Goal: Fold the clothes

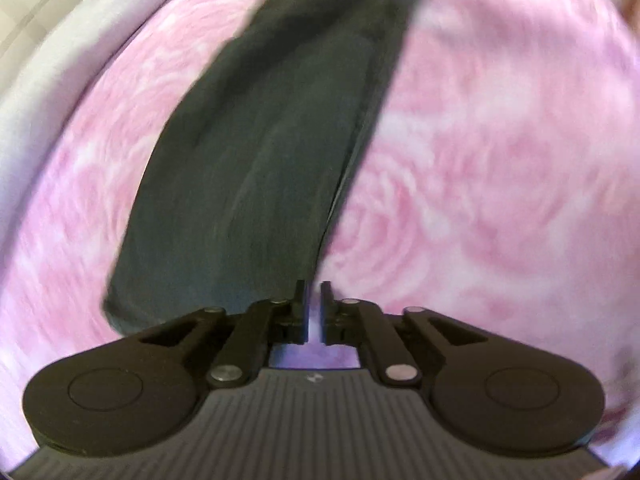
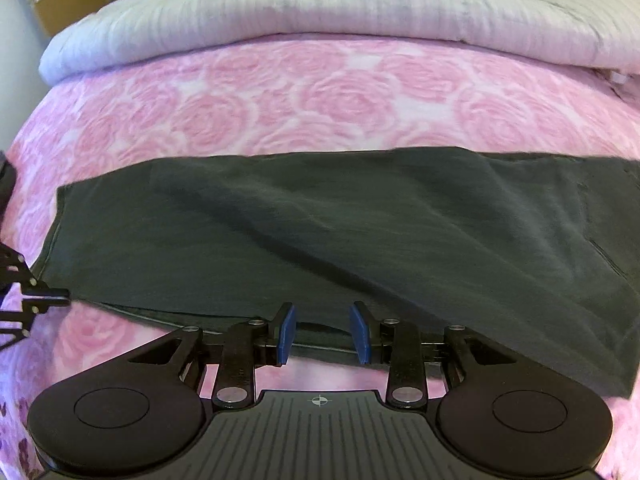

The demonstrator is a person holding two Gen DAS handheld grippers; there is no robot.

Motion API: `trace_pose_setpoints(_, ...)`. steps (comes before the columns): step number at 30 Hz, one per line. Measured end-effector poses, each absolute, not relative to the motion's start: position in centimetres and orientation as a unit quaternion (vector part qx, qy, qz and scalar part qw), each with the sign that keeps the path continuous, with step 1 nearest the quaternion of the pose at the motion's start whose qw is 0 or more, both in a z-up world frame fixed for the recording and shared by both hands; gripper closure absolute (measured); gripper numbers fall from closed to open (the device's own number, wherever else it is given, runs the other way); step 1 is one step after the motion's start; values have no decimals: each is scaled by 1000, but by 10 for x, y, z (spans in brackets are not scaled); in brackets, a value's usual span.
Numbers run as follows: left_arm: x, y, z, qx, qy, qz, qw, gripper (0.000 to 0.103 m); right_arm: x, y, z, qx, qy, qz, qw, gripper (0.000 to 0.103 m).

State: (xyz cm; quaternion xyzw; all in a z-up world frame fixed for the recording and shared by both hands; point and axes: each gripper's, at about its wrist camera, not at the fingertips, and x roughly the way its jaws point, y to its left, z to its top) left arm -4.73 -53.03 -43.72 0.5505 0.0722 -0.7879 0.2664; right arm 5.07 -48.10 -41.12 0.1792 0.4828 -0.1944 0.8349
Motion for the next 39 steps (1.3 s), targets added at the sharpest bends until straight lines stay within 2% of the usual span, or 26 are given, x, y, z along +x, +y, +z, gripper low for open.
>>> trace_pose_setpoints(3, -15, -548, -410, 481, 155, -791, 343, 76, 67, -477, -412, 173, 483, -183, 839, 68)
trace_pose_setpoints(6, 20, -584, -405, 431, 228, -757, 436, 73, 86, -475, -415, 155, 489, -169, 841, 65)
trace_pose_setpoints(9, 40, -623, -419, 393, 294, -730, 476, 73, 102, -468, -420, 103, 504, -148, 845, 57)
trace_pose_setpoints(11, 47, -644, -431, 374, 333, -725, 473, 76, 111, -466, -428, 58, 518, -136, 842, 56)
trace_pose_setpoints(12, 48, -650, -437, 368, 351, -719, 474, 83, 113, -467, -432, 39, 526, -133, 839, 56)
trace_pose_setpoints(14, 54, -660, -443, 356, 382, -708, 475, 103, 112, -474, -440, 20, 539, -134, 832, 56)
trace_pose_setpoints(16, 66, -666, -445, 340, 407, -700, 478, 103, 110, -484, -443, 25, 540, -137, 830, 56)
trace_pose_setpoints(21, 84, -678, -446, 329, 422, -695, 481, 102, 112, -500, -443, 57, 529, -146, 834, 56)
trace_pose_setpoints(25, 84, -681, -450, 326, 433, -690, 480, 101, 126, -488, -441, 55, 533, -84, 840, 55)
trace_pose_setpoints(28, 92, -667, -439, 314, 437, -681, 497, 88, 132, -481, -442, 47, 540, -81, 837, 54)
trace_pose_setpoints(31, 99, -643, -427, 303, 450, -677, 497, 85, 131, -474, -436, 75, 525, -85, 843, 54)
trace_pose_setpoints(33, 91, -627, -429, 311, 463, -682, 472, 79, 131, -457, -434, 71, 520, -73, 848, 54)
trace_pose_setpoints(38, 67, -604, -443, 349, 462, -690, 435, 77, 129, -407, -443, 53, 525, -37, 849, 54)
trace_pose_setpoints(39, 66, -603, -445, 356, 458, -688, 436, 84, 128, -401, -445, 52, 527, -36, 847, 54)
